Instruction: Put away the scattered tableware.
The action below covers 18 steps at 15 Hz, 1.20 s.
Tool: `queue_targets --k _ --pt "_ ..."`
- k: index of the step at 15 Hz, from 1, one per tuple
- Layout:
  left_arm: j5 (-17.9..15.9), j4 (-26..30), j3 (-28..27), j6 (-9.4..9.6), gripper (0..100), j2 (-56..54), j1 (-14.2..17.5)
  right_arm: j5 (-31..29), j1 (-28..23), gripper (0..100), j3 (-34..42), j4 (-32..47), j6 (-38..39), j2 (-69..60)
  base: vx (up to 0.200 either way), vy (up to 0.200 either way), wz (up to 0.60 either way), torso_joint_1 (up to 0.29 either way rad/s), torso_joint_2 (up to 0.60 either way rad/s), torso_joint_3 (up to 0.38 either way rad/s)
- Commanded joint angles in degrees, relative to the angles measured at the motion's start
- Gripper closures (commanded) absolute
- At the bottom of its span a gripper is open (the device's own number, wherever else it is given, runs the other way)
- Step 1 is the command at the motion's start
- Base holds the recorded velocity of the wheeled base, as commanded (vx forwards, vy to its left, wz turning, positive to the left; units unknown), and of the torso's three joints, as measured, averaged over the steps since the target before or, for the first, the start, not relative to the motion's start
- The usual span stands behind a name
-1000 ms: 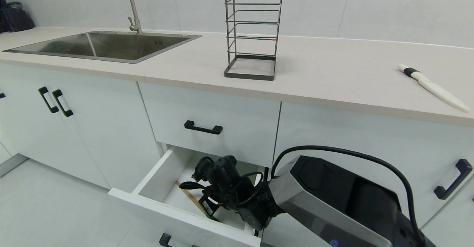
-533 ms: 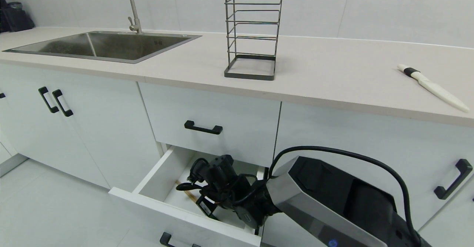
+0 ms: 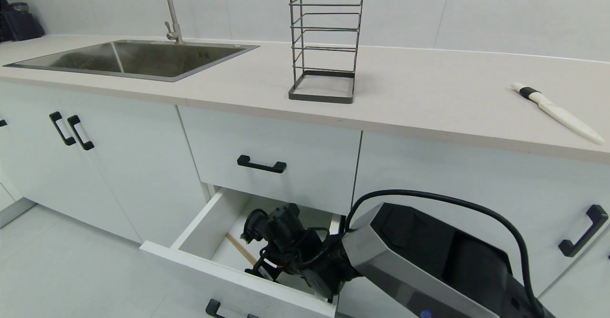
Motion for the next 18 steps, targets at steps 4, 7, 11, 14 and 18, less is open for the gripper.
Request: queue_targets --k 4,7,11,14,18 --pt "0.0 0.0 0.0 0.02 0 0.1 0.0 -0.3 2.4 0 11.5 -1.2 -0.1 -18.1 0.0 0.0 0.0 0.0 0.0 0.0" --pt "0.0 0.0 0.0 0.02 0 0.1 0.0 -0.3 2.9 0 20.2 -5.9 -0.5 -25.4 0.0 0.0 0.0 0.0 0.0 0.0" --pt "0.0 0.0 0.0 0.02 0 0.1 0.0 0.1 2.4 0 41.3 -20.2 -6.4 -36.7 0.0 0.0 0.0 0.0 0.0 0.0" --pt "0.0 0.0 0.0 0.02 0 0.1 0.0 0.3 3.2 0 48.9 -21.6 -7.9 -43.7 0.0 0.0 0.0 0.0 0.0 0.0" --pt "0.0 0.0 0.0 0.02 0 0.1 0.0 0.3 7.5 0 56.4 -23.5 -6.9 -53.3 0.0 0.0 0.0 0.0 0.0 0.0"
